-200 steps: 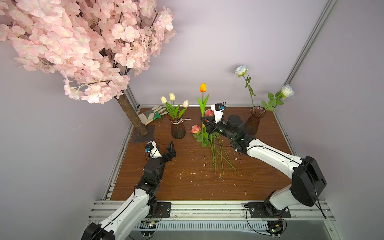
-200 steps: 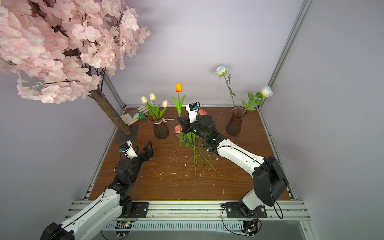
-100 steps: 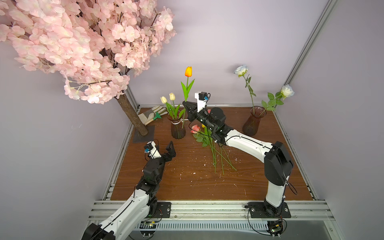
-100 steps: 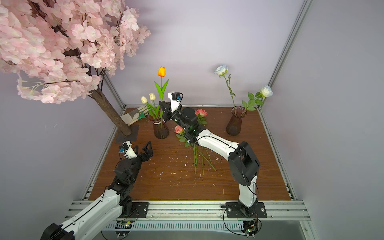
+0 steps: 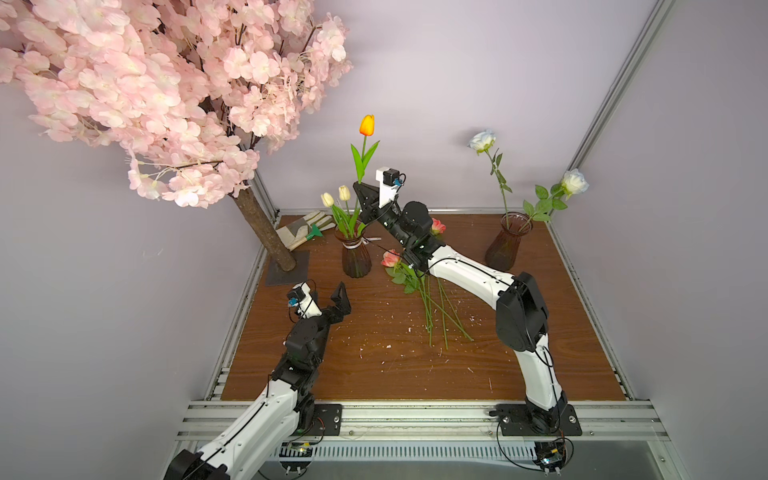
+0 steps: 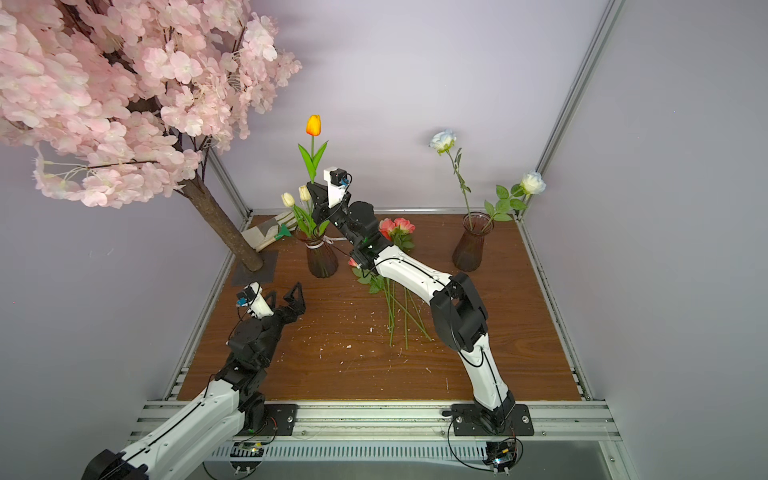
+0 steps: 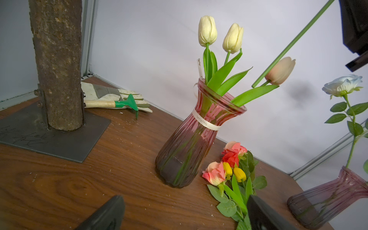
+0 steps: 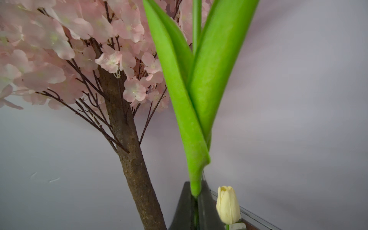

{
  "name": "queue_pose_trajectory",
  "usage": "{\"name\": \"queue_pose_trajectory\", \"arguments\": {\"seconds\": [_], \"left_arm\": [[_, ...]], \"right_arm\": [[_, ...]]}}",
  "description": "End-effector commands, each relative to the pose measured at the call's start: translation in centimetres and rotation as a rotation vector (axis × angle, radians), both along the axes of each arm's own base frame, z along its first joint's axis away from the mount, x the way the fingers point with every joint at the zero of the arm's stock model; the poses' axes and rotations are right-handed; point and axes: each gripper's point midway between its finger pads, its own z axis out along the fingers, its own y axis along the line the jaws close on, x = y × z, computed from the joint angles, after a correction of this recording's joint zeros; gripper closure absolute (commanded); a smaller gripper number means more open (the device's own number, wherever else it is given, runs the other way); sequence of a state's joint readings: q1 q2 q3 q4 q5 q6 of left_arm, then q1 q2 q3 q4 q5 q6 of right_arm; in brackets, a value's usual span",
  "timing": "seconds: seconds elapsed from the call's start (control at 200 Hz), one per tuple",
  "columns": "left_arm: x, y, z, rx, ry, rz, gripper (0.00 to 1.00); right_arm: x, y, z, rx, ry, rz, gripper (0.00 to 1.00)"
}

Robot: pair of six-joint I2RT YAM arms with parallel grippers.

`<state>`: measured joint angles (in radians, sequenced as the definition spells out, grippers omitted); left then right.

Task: Arrange the flowers in different vases according to their variety
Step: Insert the flower into the vase.

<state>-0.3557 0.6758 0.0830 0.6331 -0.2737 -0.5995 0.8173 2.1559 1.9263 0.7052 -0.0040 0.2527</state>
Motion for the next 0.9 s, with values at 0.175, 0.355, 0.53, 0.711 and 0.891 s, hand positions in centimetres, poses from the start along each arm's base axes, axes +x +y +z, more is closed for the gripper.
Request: {"name": "queue_pose_trajectory", "arguments": {"seconds": [0.175,0.355,0.53,0.711,0.891], "left_arm": [[-0.1,0.3,0.7,-0.008,-0.03,0.008,0.01],[-0.1,0.2,0.7,-0.007,-0.03,0.002,0.01],[-0.1,0.1,0.8,-0.005,-0.032,-0.005,0.01],[0.1,-0.4,0.8,-0.003,-0.035,-0.032,0.01],[0.3,-1.3,0.8,0.005,-0.031,-0.075,0.01]], "right_arm": [[1.6,2.2,-1.0,-0.09,-0.029,-0.035,1.0],[1.4,3.4,-2.1,-0.144,0.001,0.002,0.75],[-0.5,3.3,-0.5,-0.175,0.016,0.046,0.5],[-3.3,1.9,1.6,-0.2,0.039,0.086,0.42],[-5.8,-1.6,1.5,-0.222,0.082,0.07,0.31]]}}
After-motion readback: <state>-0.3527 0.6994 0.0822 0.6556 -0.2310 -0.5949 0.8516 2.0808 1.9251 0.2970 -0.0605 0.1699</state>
